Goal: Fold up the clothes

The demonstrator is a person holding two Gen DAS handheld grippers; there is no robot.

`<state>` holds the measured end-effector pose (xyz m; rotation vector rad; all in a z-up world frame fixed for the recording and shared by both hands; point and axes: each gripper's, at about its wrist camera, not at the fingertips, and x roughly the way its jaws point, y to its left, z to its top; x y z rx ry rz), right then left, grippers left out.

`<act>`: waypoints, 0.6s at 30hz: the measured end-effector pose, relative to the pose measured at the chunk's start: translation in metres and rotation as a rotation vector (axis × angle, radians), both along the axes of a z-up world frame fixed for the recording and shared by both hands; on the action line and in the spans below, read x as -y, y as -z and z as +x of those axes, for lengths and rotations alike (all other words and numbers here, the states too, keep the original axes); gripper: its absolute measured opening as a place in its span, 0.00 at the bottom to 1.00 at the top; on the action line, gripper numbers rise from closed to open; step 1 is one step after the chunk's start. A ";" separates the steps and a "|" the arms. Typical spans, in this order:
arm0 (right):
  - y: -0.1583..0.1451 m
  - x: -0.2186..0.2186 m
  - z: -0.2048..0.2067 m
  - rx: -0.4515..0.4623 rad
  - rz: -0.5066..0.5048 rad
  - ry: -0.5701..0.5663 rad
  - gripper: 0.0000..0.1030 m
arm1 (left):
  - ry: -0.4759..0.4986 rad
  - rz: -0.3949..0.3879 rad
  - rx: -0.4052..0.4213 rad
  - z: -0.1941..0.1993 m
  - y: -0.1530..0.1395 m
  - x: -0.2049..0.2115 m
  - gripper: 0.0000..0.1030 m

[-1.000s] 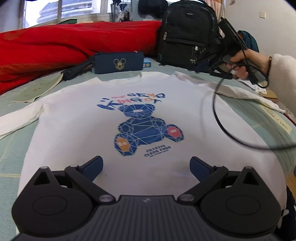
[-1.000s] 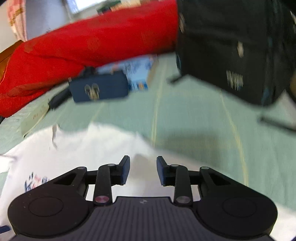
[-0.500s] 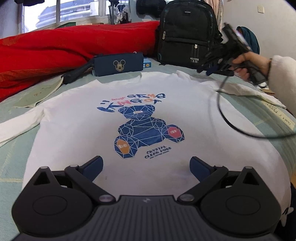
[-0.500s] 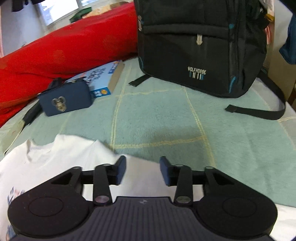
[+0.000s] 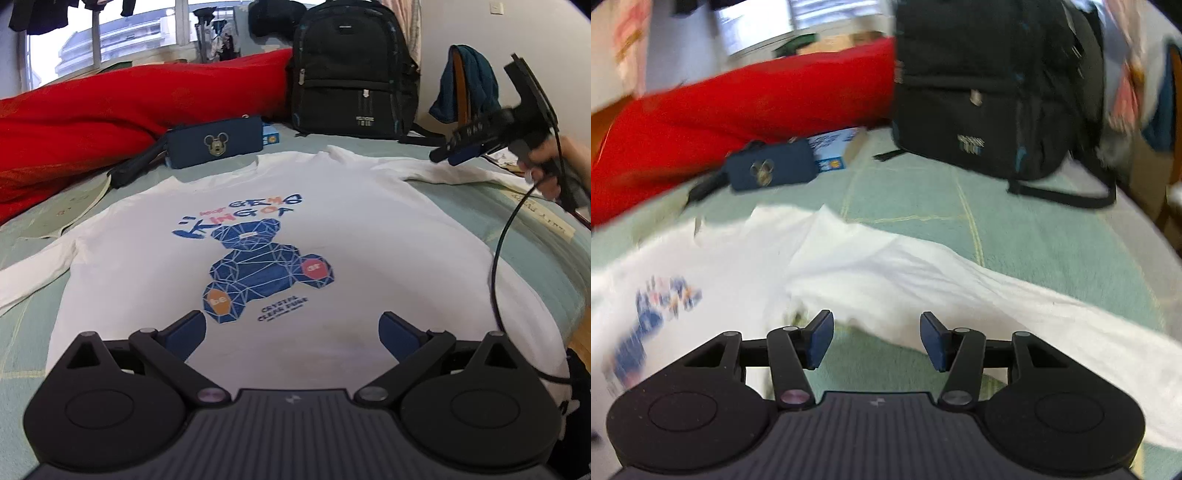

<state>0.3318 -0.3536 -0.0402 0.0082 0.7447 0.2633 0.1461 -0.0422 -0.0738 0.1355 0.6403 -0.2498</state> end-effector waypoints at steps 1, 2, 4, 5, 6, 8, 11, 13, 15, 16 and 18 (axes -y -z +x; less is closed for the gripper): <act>0.003 -0.007 -0.003 0.013 -0.053 -0.028 0.55 | 0.002 0.003 -0.001 0.000 0.001 0.001 0.97; 0.006 -0.015 -0.006 0.026 -0.107 -0.055 0.55 | 0.003 0.007 -0.004 0.000 0.001 0.002 0.97; 0.010 -0.022 -0.005 0.033 -0.168 -0.089 0.55 | 0.004 0.010 -0.010 0.001 0.003 0.004 0.97; 0.009 -0.021 -0.005 0.030 -0.168 -0.092 0.55 | 0.005 0.009 -0.015 0.002 0.003 0.005 0.97; 0.009 -0.019 -0.006 0.027 -0.169 -0.095 0.54 | 0.007 0.008 -0.019 0.003 0.004 0.006 0.97; 0.009 -0.016 -0.007 0.020 -0.169 -0.101 0.49 | 0.009 0.013 -0.021 0.003 0.005 0.007 0.97; 0.008 -0.012 -0.008 0.009 -0.171 -0.110 0.08 | 0.008 0.020 -0.022 0.003 0.005 0.008 0.97; 0.007 -0.008 -0.009 0.002 -0.171 -0.116 0.08 | 0.008 0.022 -0.021 0.002 0.004 0.008 0.97; 0.007 -0.005 -0.010 -0.005 -0.172 -0.123 0.09 | 0.004 0.017 -0.025 0.003 0.005 0.007 0.97; 0.007 -0.004 -0.011 -0.008 -0.173 -0.126 0.11 | 0.002 0.014 -0.027 0.003 0.005 0.006 0.97; 0.006 -0.001 -0.011 -0.015 -0.173 -0.132 0.13 | 0.003 0.010 -0.033 0.003 0.006 0.006 0.97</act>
